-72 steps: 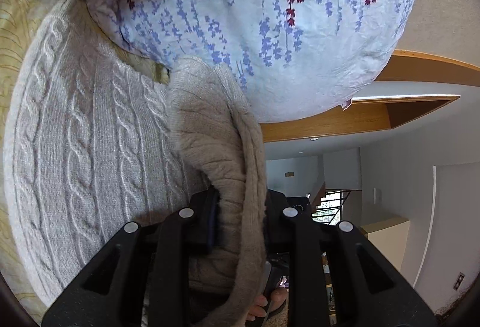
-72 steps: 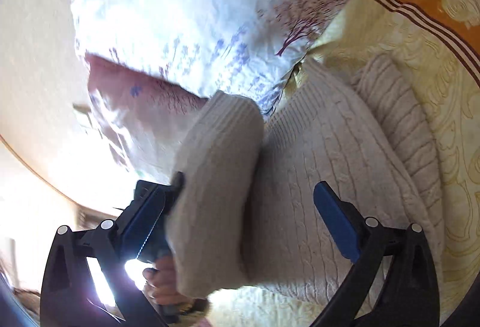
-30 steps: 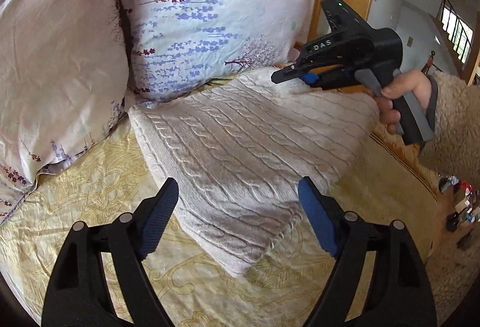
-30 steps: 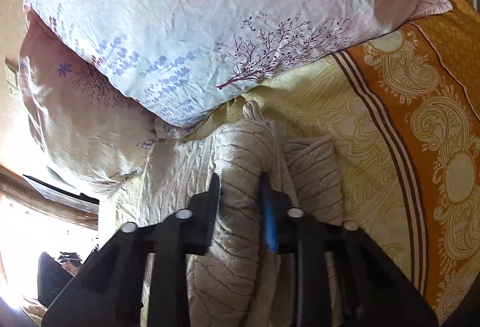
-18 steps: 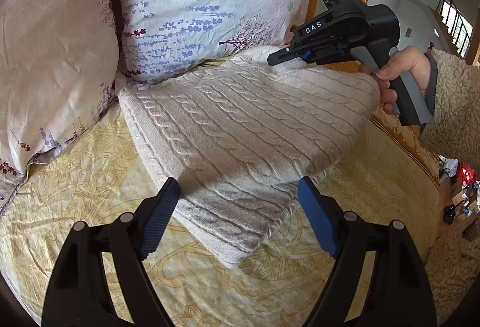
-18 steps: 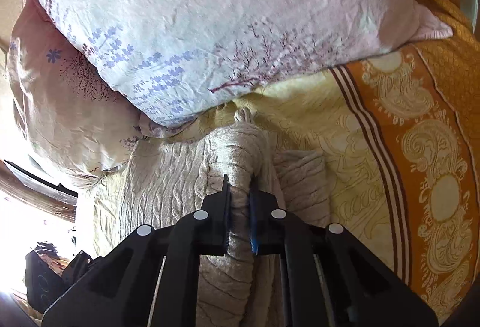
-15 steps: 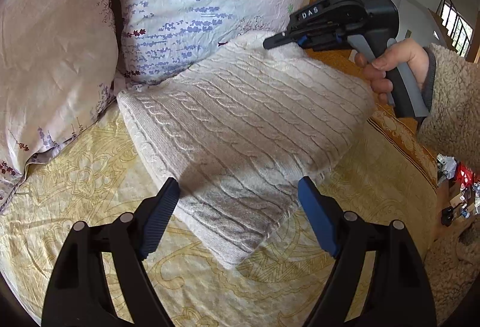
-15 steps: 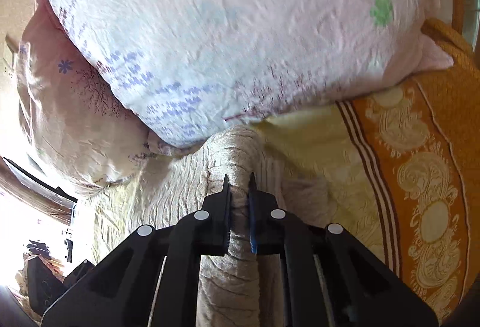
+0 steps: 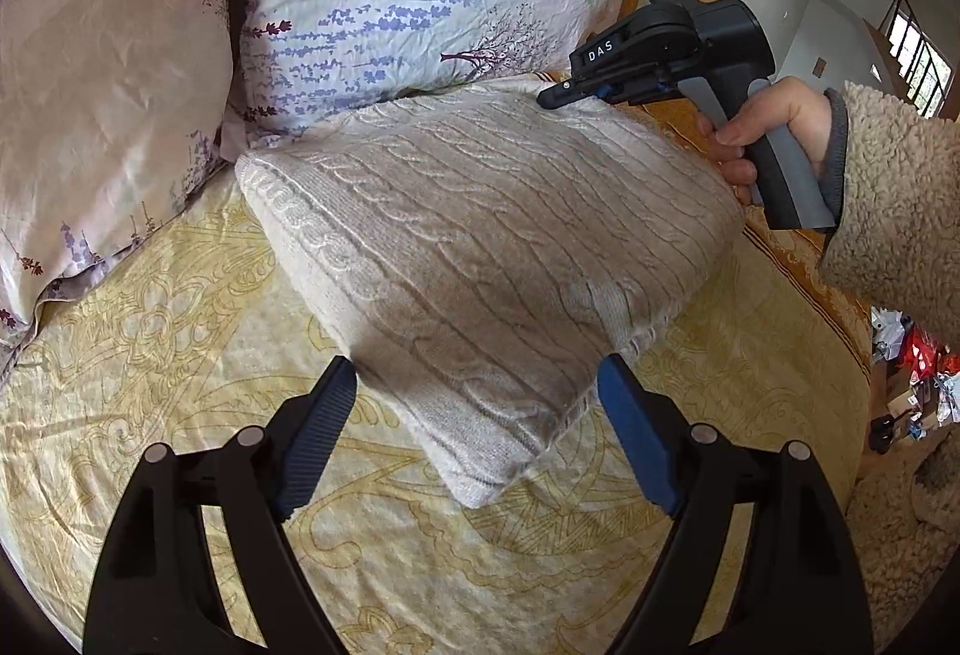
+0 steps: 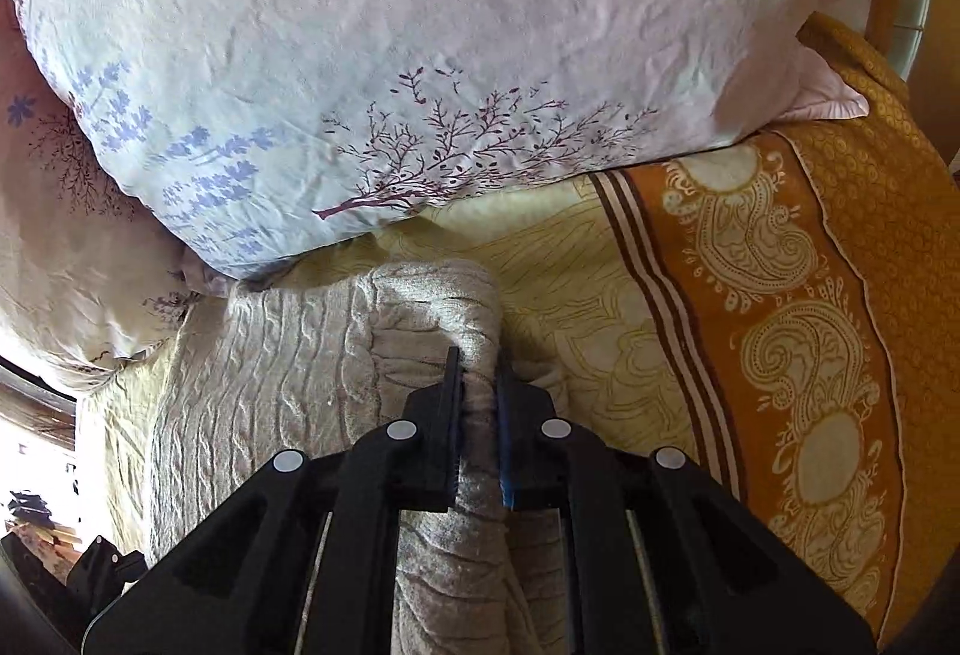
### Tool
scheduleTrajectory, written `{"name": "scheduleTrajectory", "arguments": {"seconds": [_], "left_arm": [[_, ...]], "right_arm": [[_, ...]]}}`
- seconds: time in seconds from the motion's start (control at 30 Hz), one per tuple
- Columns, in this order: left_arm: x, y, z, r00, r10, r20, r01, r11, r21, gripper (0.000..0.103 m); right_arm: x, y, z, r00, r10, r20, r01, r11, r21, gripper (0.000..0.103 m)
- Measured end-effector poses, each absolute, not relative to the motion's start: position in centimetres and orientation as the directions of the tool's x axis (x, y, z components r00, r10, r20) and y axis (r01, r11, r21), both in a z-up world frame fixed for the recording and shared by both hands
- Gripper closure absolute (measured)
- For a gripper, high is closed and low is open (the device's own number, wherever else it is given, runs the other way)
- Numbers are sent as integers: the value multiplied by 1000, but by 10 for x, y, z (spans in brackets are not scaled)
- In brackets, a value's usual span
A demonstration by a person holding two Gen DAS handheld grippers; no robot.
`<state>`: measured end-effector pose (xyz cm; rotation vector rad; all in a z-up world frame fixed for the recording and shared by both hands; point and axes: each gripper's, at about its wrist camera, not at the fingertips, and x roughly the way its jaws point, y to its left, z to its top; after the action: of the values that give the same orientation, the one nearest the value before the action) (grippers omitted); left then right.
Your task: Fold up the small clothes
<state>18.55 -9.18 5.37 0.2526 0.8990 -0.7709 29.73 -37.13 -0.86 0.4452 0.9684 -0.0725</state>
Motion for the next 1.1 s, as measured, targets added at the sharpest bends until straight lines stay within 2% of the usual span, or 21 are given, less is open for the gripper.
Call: {"name": "scheduleTrajectory", "arguments": {"seconds": [0.07,0.13,0.2,0.23,0.33,0.47,0.6,0.67,0.77,0.8,0.83,0.9,1.1], "left_arm": [[182,-92,56,390,-494,-778,699,708,-99,20],[179,-90,59,403,-489,-774,699,710,-84,20],[177,-87,60,411,-484,-773,693,716,-80,20],[175,-85,60,414,-482,-772,690,720,-80,20],[170,-79,60,423,-485,-765,689,721,-77,20],[160,-73,60,459,-479,-748,697,716,-31,21],[151,-70,56,468,-453,-759,705,709,11,21],[147,-69,54,467,-447,-763,710,704,23,23],[147,-71,52,468,-437,-768,717,696,41,31],[148,-72,50,467,-429,-773,715,698,45,37],[150,-72,49,467,-420,-778,710,702,47,43],[156,-71,48,463,-410,-785,694,719,34,50],[157,-72,46,490,-396,-777,677,734,52,60]], "right_arm": [[291,-368,1,595,170,-786,231,900,370,91],[274,-373,11,622,208,-755,229,873,430,79],[251,-383,18,658,241,-714,227,839,494,46],[239,-386,19,672,253,-696,229,823,520,43],[205,-391,13,682,301,-666,221,784,580,43],[167,-383,-1,676,309,-669,230,774,590,51],[144,-370,-13,680,320,-660,225,766,602,51],[141,-363,-12,673,325,-665,208,779,591,55],[141,-351,-10,661,319,-680,177,814,554,67],[143,-348,-11,658,312,-686,173,823,540,71],[144,-345,-11,656,310,-688,168,829,534,72],[146,-342,-12,657,297,-693,167,840,517,77],[149,-339,-13,651,288,-702,170,846,505,83]]}}
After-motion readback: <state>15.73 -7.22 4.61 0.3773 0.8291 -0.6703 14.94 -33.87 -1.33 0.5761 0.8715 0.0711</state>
